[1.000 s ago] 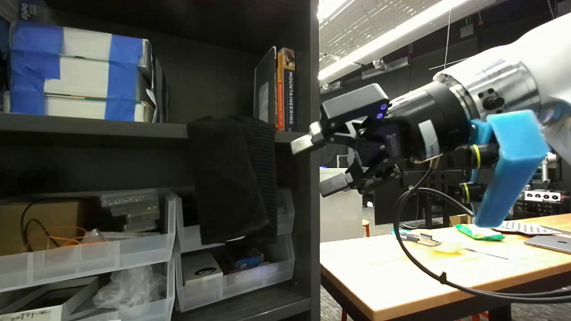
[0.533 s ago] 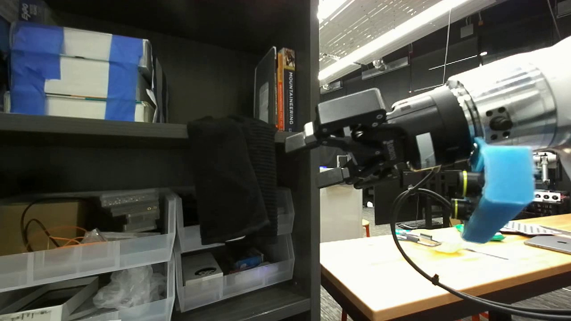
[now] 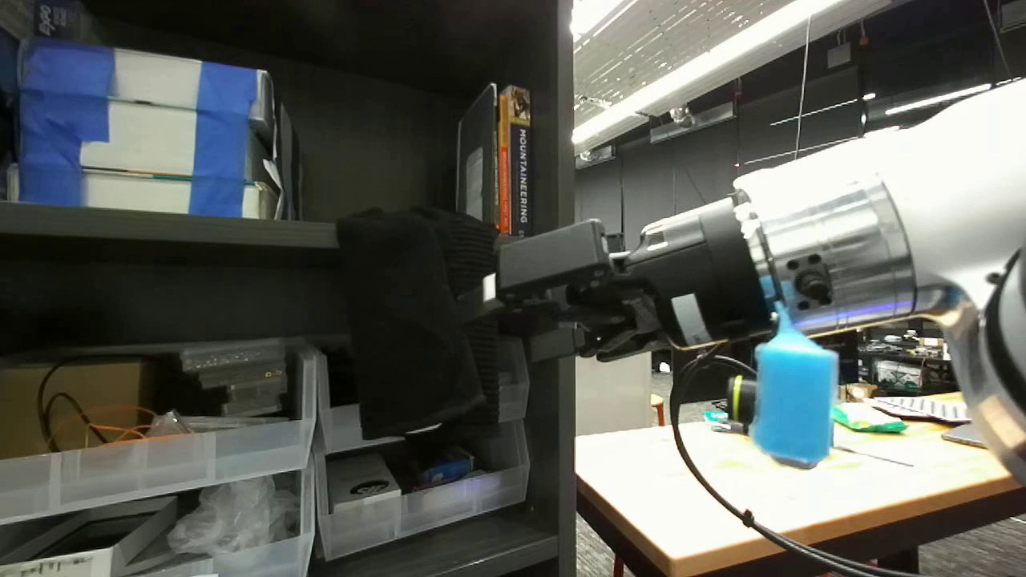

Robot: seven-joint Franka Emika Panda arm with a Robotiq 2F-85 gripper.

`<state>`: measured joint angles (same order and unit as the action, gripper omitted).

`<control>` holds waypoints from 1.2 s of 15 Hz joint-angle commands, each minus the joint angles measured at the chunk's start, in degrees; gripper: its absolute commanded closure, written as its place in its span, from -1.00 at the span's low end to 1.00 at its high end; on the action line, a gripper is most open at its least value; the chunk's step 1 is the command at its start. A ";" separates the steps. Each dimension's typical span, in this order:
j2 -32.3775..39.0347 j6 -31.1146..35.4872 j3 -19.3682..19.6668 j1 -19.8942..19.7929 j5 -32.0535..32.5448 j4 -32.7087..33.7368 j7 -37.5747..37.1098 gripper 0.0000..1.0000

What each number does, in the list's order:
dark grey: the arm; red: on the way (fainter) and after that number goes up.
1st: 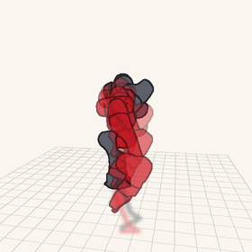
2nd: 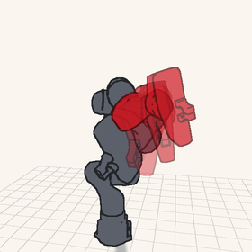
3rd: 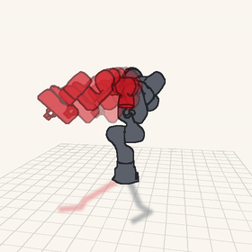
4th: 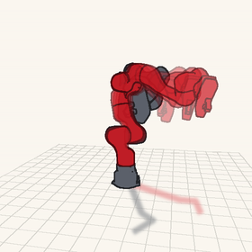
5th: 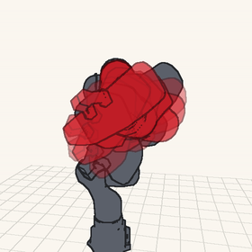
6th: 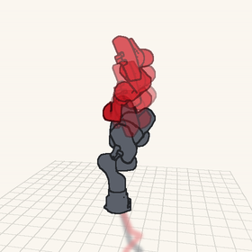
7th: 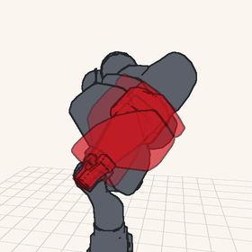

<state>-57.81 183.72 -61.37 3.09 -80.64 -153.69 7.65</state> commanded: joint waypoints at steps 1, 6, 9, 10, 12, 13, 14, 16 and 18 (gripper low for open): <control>3.64 4.72 -5.70 -5.01 -0.10 3.58 0.49 -1.00; 5.36 10.14 -9.57 -11.30 8.38 6.39 -5.29 -1.00; 5.91 14.39 -11.21 -14.95 17.49 5.93 -9.32 -1.00; 6.38 16.32 -11.89 -16.07 20.50 5.54 -10.55 -1.00; 6.94 19.28 -13.26 -18.45 25.82 4.53 -12.47 -1.00; 1.52 14.94 -13.49 -20.09 26.51 5.18 -13.45 -1.00; 1.27 14.95 -13.83 -20.99 28.38 5.07 -14.15 -1.00; 0.18 14.60 -14.24 -22.39 31.25 4.88 -15.50 -1.00; -1.35 14.34 -14.53 -23.40 33.41 4.88 -16.91 -1.00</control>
<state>-55.07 198.07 -74.60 -18.23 -50.48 -147.91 -5.68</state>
